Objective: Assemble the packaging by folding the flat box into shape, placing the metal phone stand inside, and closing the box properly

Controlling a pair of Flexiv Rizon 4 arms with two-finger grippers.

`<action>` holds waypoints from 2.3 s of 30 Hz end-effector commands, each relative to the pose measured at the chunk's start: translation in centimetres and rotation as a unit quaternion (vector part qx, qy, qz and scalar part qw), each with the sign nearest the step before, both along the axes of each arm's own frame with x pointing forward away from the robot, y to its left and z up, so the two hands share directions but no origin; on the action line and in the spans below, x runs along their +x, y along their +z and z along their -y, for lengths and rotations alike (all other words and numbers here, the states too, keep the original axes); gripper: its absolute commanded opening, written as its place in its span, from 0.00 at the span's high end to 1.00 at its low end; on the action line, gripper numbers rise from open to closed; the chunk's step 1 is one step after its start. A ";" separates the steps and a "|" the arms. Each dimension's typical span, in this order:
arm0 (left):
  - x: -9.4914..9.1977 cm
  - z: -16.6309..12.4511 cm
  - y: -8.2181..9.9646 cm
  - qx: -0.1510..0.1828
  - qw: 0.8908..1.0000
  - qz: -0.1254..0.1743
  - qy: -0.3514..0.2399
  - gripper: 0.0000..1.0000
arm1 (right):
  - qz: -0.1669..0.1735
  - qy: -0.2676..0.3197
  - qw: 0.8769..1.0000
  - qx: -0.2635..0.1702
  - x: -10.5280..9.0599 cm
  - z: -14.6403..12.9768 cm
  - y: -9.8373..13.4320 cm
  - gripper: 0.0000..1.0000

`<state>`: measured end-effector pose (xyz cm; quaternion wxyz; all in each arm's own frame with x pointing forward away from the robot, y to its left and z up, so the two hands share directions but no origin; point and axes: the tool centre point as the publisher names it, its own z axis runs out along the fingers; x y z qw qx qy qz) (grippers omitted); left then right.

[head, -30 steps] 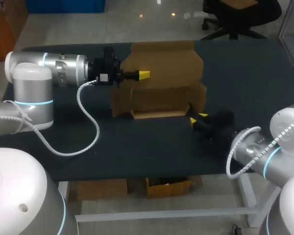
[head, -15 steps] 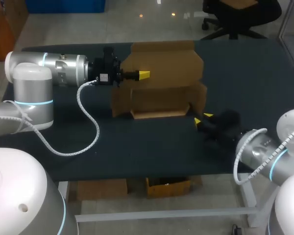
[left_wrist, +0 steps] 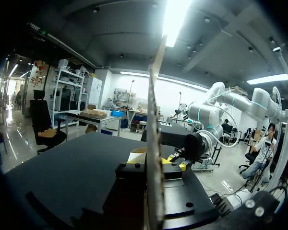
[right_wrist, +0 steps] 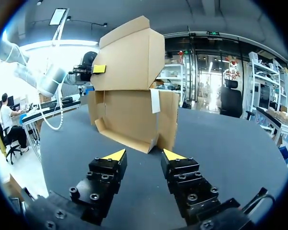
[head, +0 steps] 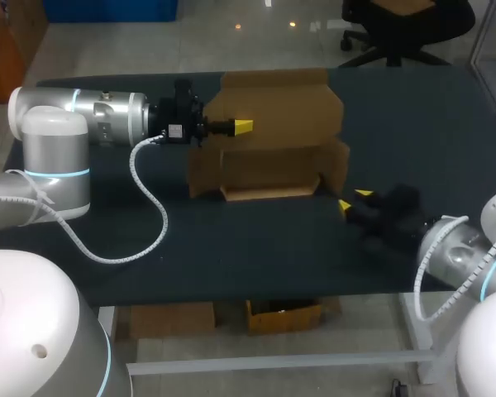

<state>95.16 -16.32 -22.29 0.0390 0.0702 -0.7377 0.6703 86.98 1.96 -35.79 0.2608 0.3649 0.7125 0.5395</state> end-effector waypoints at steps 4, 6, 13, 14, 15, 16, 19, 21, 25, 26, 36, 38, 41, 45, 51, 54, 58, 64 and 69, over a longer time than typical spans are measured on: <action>0.0 0.1 -0.3 0.000 1.000 0.000 -0.001 1.00 | -0.001 0.015 1.000 0.000 -0.3 1.2 0.4 0.55; 0.0 0.1 -0.3 0.000 1.000 0.000 -0.001 1.00 | 0.001 0.020 1.000 0.003 -0.3 1.6 0.4 0.55; 0.0 0.1 -0.3 0.000 1.000 0.000 -0.001 1.00 | 0.002 0.020 1.000 0.013 -0.3 2.5 0.3 0.56; 0.0 0.1 -0.3 0.000 1.000 0.000 -0.001 1.00 | 0.003 0.019 1.000 0.014 -0.2 2.7 0.3 0.56; 0.0 0.1 -0.3 0.000 1.000 0.000 -0.001 1.00 | 0.003 0.019 1.000 0.015 -0.2 2.7 0.2 0.56; 0.0 0.1 -0.3 0.000 1.000 0.000 -0.001 1.00 | 0.003 0.019 1.000 0.015 -0.2 2.7 0.2 0.56; -0.1 0.1 -0.2 0.004 1.000 0.003 0.000 1.00 | 0.002 0.019 1.000 0.016 -0.2 2.8 0.1 0.56; -0.3 0.0 -0.1 0.002 1.000 0.006 -0.002 1.00 | 0.001 0.019 1.000 0.016 -0.1 2.9 0.0 0.56; -0.7 -0.1 0.0 0.005 1.000 0.014 -0.007 1.00 | 0.000 0.019 1.000 0.017 0.0 3.0 -0.1 0.56; -0.9 -0.1 0.0 0.006 1.000 0.015 -0.007 1.00 | -0.001 0.019 1.000 0.016 0.1 2.9 -0.1 0.56; -1.8 -0.3 -0.2 0.007 1.000 0.021 -0.009 1.00 | -0.003 0.021 1.000 0.014 0.2 2.6 -0.1 0.56; -2.1 -0.3 -0.4 0.007 1.000 0.021 -0.009 1.00 | -0.004 0.021 1.000 0.013 0.2 2.5 -0.1 0.56; -2.4 -0.2 -0.6 0.006 1.000 0.022 -0.010 1.00 | -0.004 0.021 1.000 0.013 0.2 2.4 -0.1 0.56; -2.5 -0.1 -0.8 0.007 1.000 0.023 -0.011 1.00 | -0.004 0.022 1.000 0.011 0.3 2.2 -0.1 0.56; -2.3 -0.2 -0.8 0.004 1.000 0.024 -0.008 1.00 | -0.005 0.022 1.000 0.010 0.3 2.2 -0.1 0.56; -2.1 -0.2 -0.6 0.001 1.000 0.028 -0.002 1.00 | -0.006 0.021 1.000 0.010 0.3 2.2 -0.1 0.56; -1.9 -0.2 -0.4 -0.001 1.000 0.031 0.001 1.00 | -0.005 0.022 1.000 0.009 0.3 2.2 -0.1 0.56; -1.6 0.0 -0.6 0.003 1.000 0.030 0.002 1.00 | -0.007 0.021 1.000 0.010 0.4 2.2 -0.1 0.56; -1.6 0.1 -0.7 0.006 1.000 0.029 -0.001 1.00 | -0.008 0.020 1.000 0.010 0.4 2.2 -0.2 0.56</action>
